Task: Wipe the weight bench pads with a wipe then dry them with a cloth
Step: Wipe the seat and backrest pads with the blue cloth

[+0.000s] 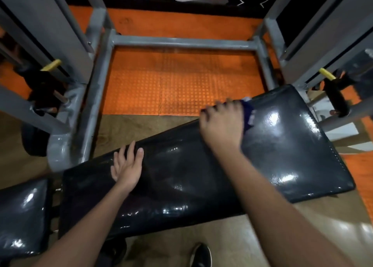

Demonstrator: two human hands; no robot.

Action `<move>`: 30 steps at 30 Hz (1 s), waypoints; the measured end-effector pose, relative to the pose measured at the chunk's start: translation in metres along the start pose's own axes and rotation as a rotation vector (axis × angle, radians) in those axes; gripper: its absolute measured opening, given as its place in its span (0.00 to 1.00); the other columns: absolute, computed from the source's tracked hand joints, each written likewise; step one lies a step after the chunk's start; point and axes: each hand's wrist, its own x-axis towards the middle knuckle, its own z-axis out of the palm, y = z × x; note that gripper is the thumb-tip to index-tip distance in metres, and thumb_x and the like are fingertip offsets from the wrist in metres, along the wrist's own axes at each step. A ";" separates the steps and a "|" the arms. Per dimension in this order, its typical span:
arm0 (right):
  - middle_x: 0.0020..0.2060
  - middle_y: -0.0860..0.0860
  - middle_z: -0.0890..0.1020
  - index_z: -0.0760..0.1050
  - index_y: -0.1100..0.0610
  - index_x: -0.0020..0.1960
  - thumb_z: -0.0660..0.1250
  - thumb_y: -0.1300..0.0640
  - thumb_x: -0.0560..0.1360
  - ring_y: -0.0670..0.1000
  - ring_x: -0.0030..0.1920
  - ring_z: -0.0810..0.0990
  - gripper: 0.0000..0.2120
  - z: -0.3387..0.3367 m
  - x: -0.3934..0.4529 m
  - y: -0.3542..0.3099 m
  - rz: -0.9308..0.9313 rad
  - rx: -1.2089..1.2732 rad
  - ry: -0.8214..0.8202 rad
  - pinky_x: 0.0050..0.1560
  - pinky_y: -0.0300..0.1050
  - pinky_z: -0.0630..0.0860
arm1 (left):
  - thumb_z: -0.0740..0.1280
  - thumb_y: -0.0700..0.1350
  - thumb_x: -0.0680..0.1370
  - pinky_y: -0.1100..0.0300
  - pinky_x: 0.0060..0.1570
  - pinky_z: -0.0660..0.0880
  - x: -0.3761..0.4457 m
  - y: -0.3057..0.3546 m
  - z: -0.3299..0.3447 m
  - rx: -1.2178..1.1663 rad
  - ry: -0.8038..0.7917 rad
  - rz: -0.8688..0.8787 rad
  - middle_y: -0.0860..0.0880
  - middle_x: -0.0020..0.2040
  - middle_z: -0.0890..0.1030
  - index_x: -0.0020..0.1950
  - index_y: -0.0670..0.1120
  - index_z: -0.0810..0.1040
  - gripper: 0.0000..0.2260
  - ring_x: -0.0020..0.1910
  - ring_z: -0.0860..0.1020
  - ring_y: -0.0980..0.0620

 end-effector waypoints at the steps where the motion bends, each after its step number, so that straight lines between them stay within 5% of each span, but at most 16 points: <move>1: 0.44 0.58 0.85 0.85 0.56 0.45 0.64 0.51 0.77 0.60 0.51 0.79 0.13 0.006 -0.008 -0.026 -0.032 0.031 -0.011 0.60 0.57 0.71 | 0.46 0.67 0.81 0.45 0.77 0.39 0.000 -0.002 0.001 -0.002 -0.002 0.007 0.55 0.83 0.47 0.80 0.63 0.52 0.28 0.81 0.40 0.51; 5: 0.72 0.55 0.75 0.73 0.53 0.73 0.62 0.47 0.81 0.59 0.75 0.69 0.22 0.009 -0.102 -0.078 -0.413 0.173 -0.224 0.79 0.59 0.61 | 0.47 0.65 0.82 0.46 0.77 0.40 0.001 -0.001 0.001 0.003 0.017 0.006 0.55 0.83 0.48 0.80 0.63 0.53 0.26 0.81 0.41 0.51; 7: 0.76 0.51 0.73 0.72 0.48 0.76 0.64 0.44 0.81 0.56 0.78 0.68 0.24 -0.008 -0.136 -0.039 -0.514 0.187 -0.245 0.79 0.56 0.61 | 0.46 0.66 0.82 0.46 0.77 0.39 -0.001 0.001 0.000 -0.001 0.007 0.010 0.55 0.83 0.48 0.80 0.62 0.52 0.27 0.81 0.41 0.52; 10: 0.74 0.50 0.75 0.75 0.47 0.73 0.64 0.44 0.80 0.57 0.74 0.72 0.23 -0.038 -0.132 0.058 -0.450 0.155 -0.114 0.74 0.57 0.66 | 0.45 0.67 0.81 0.44 0.77 0.40 -0.004 0.002 -0.001 0.006 -0.007 0.019 0.55 0.83 0.47 0.81 0.61 0.52 0.28 0.81 0.41 0.51; 14: 0.74 0.53 0.74 0.76 0.46 0.73 0.59 0.44 0.83 0.61 0.75 0.70 0.21 -0.053 -0.055 0.140 -0.140 0.022 0.051 0.75 0.58 0.62 | 0.45 0.67 0.81 0.43 0.77 0.41 -0.003 0.004 -0.001 0.014 -0.002 0.019 0.53 0.83 0.48 0.81 0.60 0.52 0.29 0.81 0.42 0.49; 17: 0.61 0.57 0.83 0.85 0.51 0.59 0.63 0.47 0.79 0.62 0.66 0.77 0.16 -0.031 0.008 0.113 0.046 -0.024 0.088 0.68 0.58 0.68 | 0.45 0.69 0.80 0.43 0.77 0.42 -0.001 0.001 -0.002 0.026 0.003 0.010 0.53 0.83 0.49 0.81 0.60 0.53 0.30 0.81 0.43 0.49; 20: 0.39 0.56 0.85 0.86 0.55 0.43 0.66 0.50 0.74 0.59 0.43 0.80 0.12 -0.011 0.014 0.040 -0.076 -0.014 0.035 0.50 0.53 0.72 | 0.47 0.69 0.80 0.44 0.77 0.42 0.003 -0.004 0.001 0.027 0.021 0.009 0.53 0.83 0.50 0.81 0.60 0.53 0.30 0.81 0.43 0.49; 23: 0.60 0.55 0.83 0.82 0.51 0.63 0.62 0.46 0.80 0.60 0.64 0.76 0.18 0.005 -0.051 -0.022 -0.338 0.117 -0.116 0.69 0.58 0.67 | 0.48 0.66 0.82 0.45 0.77 0.42 0.004 -0.004 0.002 0.033 0.037 0.010 0.53 0.83 0.50 0.80 0.61 0.53 0.27 0.81 0.43 0.49; 25: 0.75 0.52 0.72 0.72 0.48 0.75 0.58 0.44 0.83 0.58 0.78 0.66 0.22 -0.003 -0.105 -0.021 -0.481 0.149 -0.240 0.79 0.58 0.58 | 0.48 0.66 0.82 0.46 0.77 0.41 0.002 -0.004 0.001 0.036 0.033 0.006 0.53 0.83 0.50 0.81 0.61 0.53 0.27 0.81 0.43 0.49; 30: 0.76 0.51 0.72 0.72 0.45 0.75 0.60 0.43 0.82 0.59 0.75 0.70 0.22 -0.048 -0.147 0.089 -0.391 0.075 -0.139 0.75 0.57 0.62 | 0.47 0.64 0.83 0.46 0.78 0.41 -0.001 0.000 -0.002 0.018 0.000 0.002 0.53 0.83 0.48 0.81 0.61 0.52 0.26 0.81 0.42 0.50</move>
